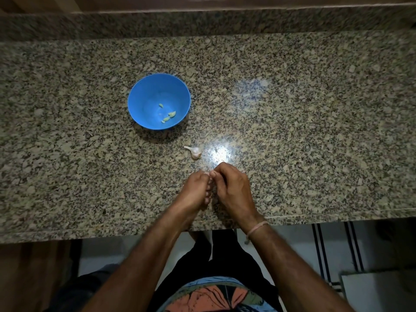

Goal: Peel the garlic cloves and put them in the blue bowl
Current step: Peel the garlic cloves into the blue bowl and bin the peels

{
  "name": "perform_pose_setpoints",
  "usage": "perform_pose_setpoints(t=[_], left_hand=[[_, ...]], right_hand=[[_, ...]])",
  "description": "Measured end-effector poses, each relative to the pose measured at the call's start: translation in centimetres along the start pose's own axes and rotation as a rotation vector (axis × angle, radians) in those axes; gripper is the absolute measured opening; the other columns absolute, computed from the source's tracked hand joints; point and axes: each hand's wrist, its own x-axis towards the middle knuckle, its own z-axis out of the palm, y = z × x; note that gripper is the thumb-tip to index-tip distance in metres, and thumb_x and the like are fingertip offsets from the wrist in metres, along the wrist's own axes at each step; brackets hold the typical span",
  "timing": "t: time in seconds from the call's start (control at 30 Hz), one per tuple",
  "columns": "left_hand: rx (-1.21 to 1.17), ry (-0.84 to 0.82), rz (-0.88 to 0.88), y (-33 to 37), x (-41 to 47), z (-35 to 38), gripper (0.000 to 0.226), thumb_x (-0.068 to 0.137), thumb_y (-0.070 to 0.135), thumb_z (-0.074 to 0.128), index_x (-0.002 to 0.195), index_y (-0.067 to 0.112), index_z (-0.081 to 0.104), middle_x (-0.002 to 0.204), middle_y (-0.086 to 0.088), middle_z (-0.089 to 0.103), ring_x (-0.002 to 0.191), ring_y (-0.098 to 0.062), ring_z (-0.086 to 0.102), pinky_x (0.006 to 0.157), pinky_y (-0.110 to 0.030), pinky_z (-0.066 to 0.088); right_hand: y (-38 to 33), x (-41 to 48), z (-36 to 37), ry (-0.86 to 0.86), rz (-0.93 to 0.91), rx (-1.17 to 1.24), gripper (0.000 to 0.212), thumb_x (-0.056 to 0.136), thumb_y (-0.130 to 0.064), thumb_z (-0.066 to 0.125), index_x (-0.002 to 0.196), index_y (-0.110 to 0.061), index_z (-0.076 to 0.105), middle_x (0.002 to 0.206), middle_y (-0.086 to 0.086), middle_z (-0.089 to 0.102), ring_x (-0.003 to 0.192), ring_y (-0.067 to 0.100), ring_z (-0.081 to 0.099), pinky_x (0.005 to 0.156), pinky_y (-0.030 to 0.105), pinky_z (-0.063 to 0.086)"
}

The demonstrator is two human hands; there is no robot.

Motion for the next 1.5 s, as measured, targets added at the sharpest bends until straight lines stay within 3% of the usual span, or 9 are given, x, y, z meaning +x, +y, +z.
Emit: perform_pose_setpoints(t=[0.1,0.2,0.33,0.47,0.67,0.83,1.17,1.33,1.5], left_hand=[[0.28,0.201,0.165,-0.8,0.0,0.0,0.033,0.112,0.034,0.036,0.121,0.012,0.058,0.105,-0.005,0.061,0.089,-0.014,0.058,0.07,-0.031,0.044],[-0.102,-0.002,0.006,-0.6,0.2,-0.3,0.028,0.108,0.023,0.041,0.085,0.018,0.055,0.069,0.006,0.048,0.056,-0.009,0.041,0.051,-0.026,0.032],[-0.194,-0.074,-0.101,-0.8,0.5,-0.4,0.034,0.105,0.021,0.043,0.072,0.024,0.048,0.057,0.009,0.038,0.049,-0.009,0.03,0.048,-0.025,0.025],[-0.235,-0.029,-0.067,-1.1,0.3,-0.3,0.031,0.108,0.024,0.046,0.079,0.019,0.056,0.063,0.006,0.043,0.05,-0.009,0.035,0.048,-0.024,0.029],[0.323,0.363,0.241,-1.7,0.0,-0.8,0.014,0.105,0.03,0.059,0.098,0.018,0.062,0.079,0.005,0.061,0.069,-0.01,0.055,0.058,-0.028,0.04],[0.241,0.372,0.266,-3.0,0.7,-1.3,0.009,0.104,0.028,0.061,0.097,0.023,0.062,0.079,-0.005,0.069,0.068,-0.027,0.071,0.056,-0.035,0.058],[0.359,0.378,0.342,-3.5,-0.3,-0.8,0.001,0.101,0.026,0.064,0.1,0.026,0.064,0.083,0.011,0.067,0.075,-0.012,0.068,0.067,-0.03,0.057],[0.054,0.335,0.328,-2.9,-1.0,-0.6,0.012,0.098,0.031,0.071,0.11,0.034,0.07,0.099,0.01,0.073,0.09,-0.009,0.073,0.084,-0.045,0.064],[-0.049,0.364,0.425,-1.6,-1.7,-0.2,0.01,0.093,0.021,0.077,0.1,0.028,0.074,0.092,0.007,0.078,0.083,-0.017,0.076,0.077,-0.048,0.065]], right_hand=[[0.3,0.3,-0.8,-0.063,0.11,0.281,0.009,0.1,-0.021,0.07,0.095,-0.014,0.071,0.085,-0.007,0.07,0.08,0.007,0.066,0.072,0.023,0.055],[0.8,0.0,-1.1,-0.116,0.143,0.384,0.005,0.097,-0.017,0.073,0.102,-0.016,0.072,0.096,-0.005,0.074,0.093,0.014,0.071,0.086,0.036,0.061],[0.8,0.1,-1.6,-0.152,0.162,0.396,0.01,0.095,-0.012,0.074,0.104,-0.017,0.073,0.099,-0.003,0.074,0.097,0.014,0.071,0.088,0.032,0.06],[1.1,1.3,-1.5,-0.165,0.214,0.239,0.006,0.094,-0.015,0.076,0.091,-0.016,0.071,0.086,-0.003,0.073,0.082,0.012,0.069,0.075,0.023,0.057],[0.4,2.9,0.0,-0.162,0.197,-0.151,0.009,0.098,-0.014,0.072,0.089,-0.013,0.069,0.084,0.0,0.069,0.077,0.013,0.067,0.074,0.028,0.058],[-0.5,2.8,1.5,-0.108,0.213,-0.38,0.007,0.102,-0.014,0.066,0.097,-0.013,0.061,0.09,-0.001,0.06,0.078,0.015,0.059,0.066,0.027,0.044],[-0.5,2.1,2.5,-0.026,0.168,-0.49,0.011,0.104,-0.019,0.063,0.096,-0.013,0.058,0.086,-0.001,0.056,0.073,0.017,0.055,0.061,0.03,0.041],[-0.6,2.1,0.2,-0.053,0.484,0.239,0.018,0.101,-0.025,0.068,0.089,-0.011,0.068,0.084,0.003,0.071,0.075,0.015,0.065,0.065,0.02,0.049],[-2.3,0.5,-0.7,-0.135,0.73,1.009,0.018,0.102,-0.025,0.066,0.089,-0.011,0.064,0.076,0.0,0.07,0.066,0.009,0.06,0.062,0.02,0.053]])
